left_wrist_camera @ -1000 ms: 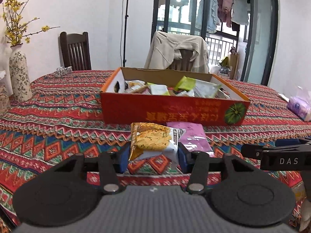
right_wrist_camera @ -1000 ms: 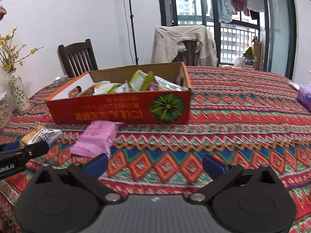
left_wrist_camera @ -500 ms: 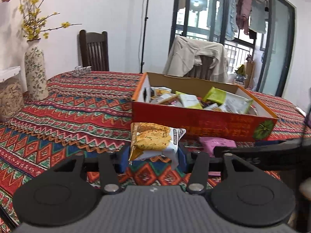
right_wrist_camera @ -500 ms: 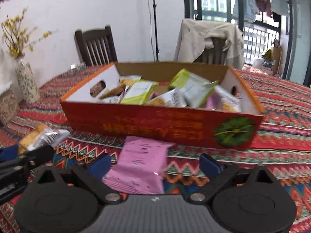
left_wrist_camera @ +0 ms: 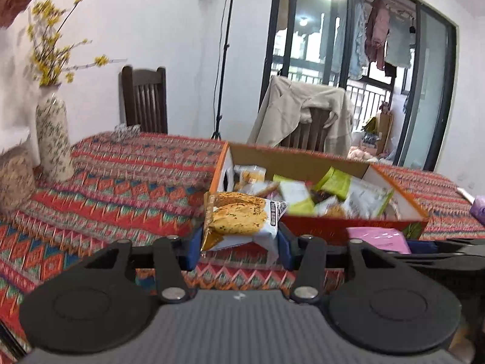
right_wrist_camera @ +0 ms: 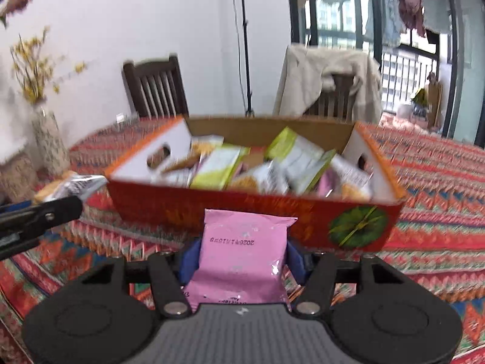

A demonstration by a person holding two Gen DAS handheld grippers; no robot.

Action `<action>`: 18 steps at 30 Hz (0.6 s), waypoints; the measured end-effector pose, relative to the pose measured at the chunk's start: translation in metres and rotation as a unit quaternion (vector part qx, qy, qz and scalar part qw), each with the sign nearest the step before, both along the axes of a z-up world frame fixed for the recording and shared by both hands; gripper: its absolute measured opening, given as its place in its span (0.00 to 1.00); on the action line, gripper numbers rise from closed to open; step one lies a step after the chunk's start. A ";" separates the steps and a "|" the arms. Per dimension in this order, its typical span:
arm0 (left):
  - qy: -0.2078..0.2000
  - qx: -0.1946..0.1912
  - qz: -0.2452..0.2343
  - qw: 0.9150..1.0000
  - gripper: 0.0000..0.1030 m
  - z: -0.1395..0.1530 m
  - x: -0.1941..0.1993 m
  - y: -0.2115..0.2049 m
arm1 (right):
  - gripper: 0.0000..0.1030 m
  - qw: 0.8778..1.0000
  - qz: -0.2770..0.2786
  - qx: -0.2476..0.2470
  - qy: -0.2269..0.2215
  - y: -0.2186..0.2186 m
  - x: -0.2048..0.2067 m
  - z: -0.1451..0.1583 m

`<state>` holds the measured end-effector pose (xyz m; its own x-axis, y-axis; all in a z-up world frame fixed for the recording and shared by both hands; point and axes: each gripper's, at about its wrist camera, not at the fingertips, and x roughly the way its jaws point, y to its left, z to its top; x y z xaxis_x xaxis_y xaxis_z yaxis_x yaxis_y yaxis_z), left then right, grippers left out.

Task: Organize snacks
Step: 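Carry both packets up and over the box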

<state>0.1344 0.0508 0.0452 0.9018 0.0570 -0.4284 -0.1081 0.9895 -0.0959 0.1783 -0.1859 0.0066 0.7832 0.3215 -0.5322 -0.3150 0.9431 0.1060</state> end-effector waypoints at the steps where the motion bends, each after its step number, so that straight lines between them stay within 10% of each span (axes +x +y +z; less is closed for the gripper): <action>1: -0.004 0.000 -0.002 1.000 0.48 0.005 0.006 -0.002 | 0.57 1.000 -0.004 0.004 -0.012 -0.005 -0.001 0.007; 18: 0.017 0.006 -0.004 1.000 0.49 0.019 0.139 -0.037 | 0.58 0.997 -0.056 0.004 -0.048 -0.024 0.107 0.024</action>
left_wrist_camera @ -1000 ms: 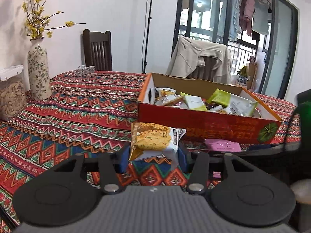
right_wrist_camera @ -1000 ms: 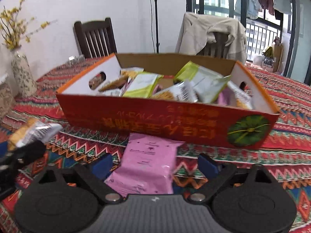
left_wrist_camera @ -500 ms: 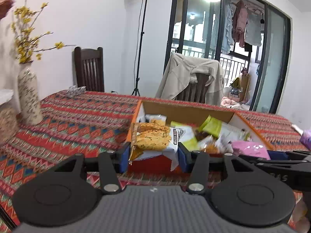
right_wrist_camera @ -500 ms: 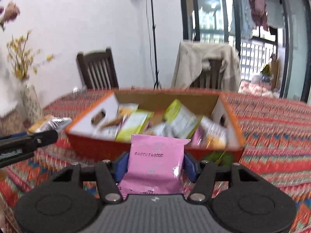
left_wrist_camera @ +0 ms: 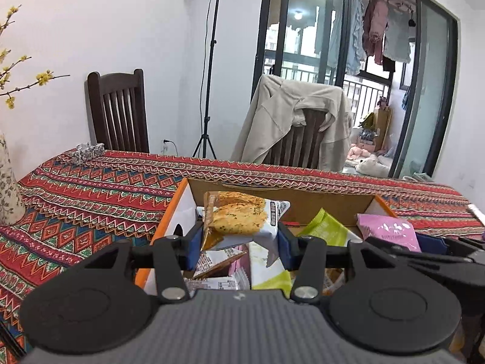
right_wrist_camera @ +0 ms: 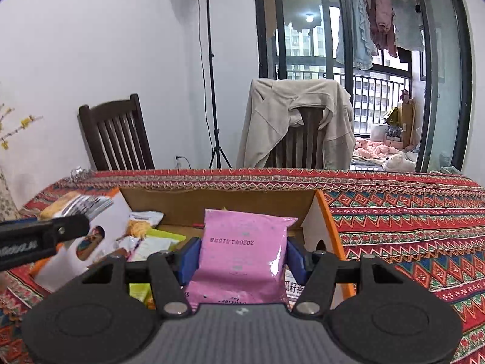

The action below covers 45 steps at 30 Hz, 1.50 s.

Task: Organize snacks

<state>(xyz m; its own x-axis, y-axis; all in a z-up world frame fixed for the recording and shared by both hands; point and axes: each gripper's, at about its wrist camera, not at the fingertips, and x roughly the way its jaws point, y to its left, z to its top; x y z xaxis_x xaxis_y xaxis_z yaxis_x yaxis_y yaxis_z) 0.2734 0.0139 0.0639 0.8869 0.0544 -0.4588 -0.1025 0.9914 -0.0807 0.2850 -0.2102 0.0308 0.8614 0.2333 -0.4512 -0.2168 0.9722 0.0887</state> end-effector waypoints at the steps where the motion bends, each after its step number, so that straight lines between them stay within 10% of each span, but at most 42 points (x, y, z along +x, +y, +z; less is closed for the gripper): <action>1: 0.001 0.000 0.002 1.000 0.51 -0.003 0.002 0.000 | 0.58 1.000 0.002 -0.003 0.001 0.002 0.001 -0.003; 8: -0.032 -0.021 0.005 0.999 1.00 -0.007 -0.017 0.017 | 1.00 1.000 0.000 0.009 -0.014 -0.011 -0.009 -0.005; 27: -0.055 0.000 -0.072 0.996 1.00 -0.026 -0.166 0.013 | 1.00 0.999 0.011 0.023 -0.030 -0.064 -0.162 -0.020; 45: -0.030 -0.005 -0.071 0.997 1.00 -0.048 -0.195 0.010 | 1.00 0.999 0.003 0.040 0.001 -0.067 -0.182 -0.041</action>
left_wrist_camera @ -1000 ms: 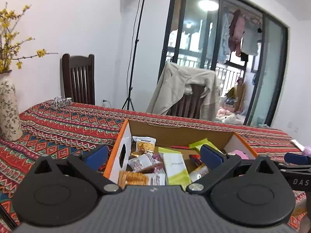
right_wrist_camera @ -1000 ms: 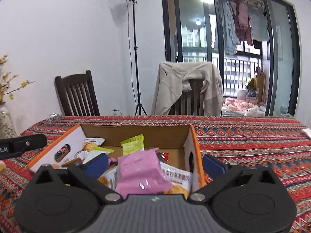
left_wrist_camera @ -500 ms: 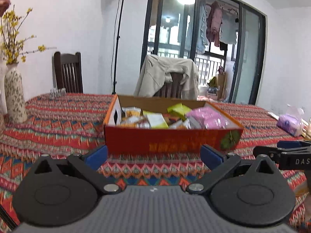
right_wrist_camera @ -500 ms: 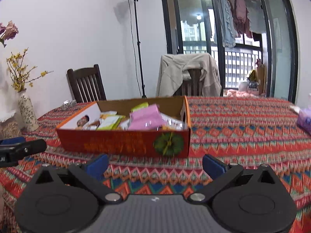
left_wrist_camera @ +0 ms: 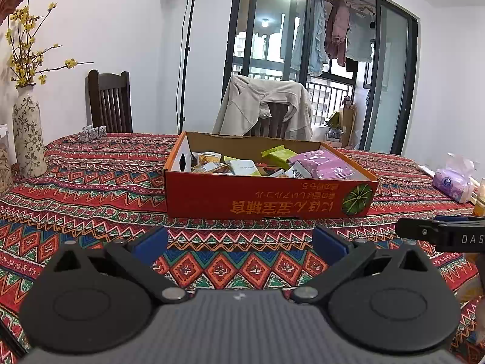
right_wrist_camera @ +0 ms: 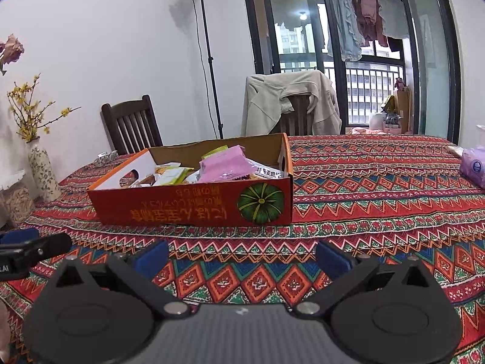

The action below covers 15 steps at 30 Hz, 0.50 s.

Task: Organize snacks

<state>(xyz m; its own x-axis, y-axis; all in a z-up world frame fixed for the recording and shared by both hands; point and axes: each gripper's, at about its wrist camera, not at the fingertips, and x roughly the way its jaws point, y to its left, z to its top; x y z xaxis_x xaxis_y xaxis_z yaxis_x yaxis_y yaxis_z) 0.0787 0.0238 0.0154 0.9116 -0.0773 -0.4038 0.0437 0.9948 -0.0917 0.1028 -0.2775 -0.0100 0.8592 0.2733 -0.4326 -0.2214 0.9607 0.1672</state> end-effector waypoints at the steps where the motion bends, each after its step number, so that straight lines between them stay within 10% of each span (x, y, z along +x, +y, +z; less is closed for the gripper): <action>1: 0.000 0.000 0.000 1.000 1.00 0.000 0.000 0.000 | 1.00 1.000 0.000 0.000 0.000 0.000 -0.001 0.000; 15: -0.002 0.001 -0.002 1.000 1.00 0.001 -0.001 0.000 | 1.00 1.000 0.001 -0.001 -0.001 -0.001 -0.004 0.001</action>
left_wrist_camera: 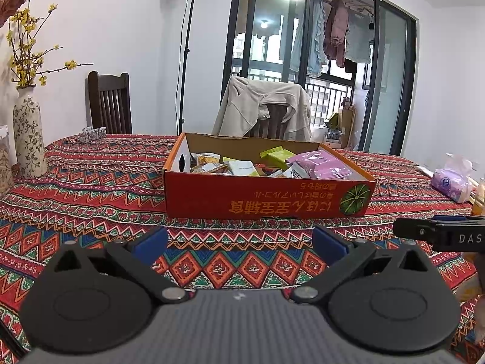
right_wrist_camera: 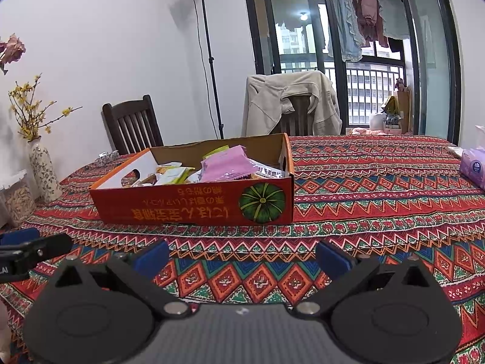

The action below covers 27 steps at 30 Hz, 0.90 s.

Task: Organize snacks

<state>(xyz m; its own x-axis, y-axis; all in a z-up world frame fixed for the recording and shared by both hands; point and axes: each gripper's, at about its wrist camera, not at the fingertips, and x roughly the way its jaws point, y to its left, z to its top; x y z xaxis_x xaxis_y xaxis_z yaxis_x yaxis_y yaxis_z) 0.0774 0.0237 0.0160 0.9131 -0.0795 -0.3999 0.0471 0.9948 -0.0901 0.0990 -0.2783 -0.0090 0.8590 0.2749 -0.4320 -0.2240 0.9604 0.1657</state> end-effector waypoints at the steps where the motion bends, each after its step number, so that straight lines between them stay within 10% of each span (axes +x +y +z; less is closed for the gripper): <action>1: 0.000 0.000 0.000 1.000 1.00 0.000 0.000 0.000 | 1.00 1.000 0.000 0.000 0.000 0.000 0.000 0.000; 27: -0.003 -0.001 -0.004 1.000 1.00 -0.001 -0.002 0.001 | 1.00 1.000 0.001 0.000 0.001 0.002 0.000 -0.001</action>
<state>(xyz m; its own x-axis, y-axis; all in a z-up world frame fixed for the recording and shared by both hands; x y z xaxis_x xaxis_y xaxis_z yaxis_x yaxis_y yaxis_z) 0.0756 0.0245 0.0150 0.9147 -0.0873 -0.3947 0.0552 0.9942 -0.0920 0.0992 -0.2760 -0.0099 0.8577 0.2757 -0.4340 -0.2247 0.9602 0.1659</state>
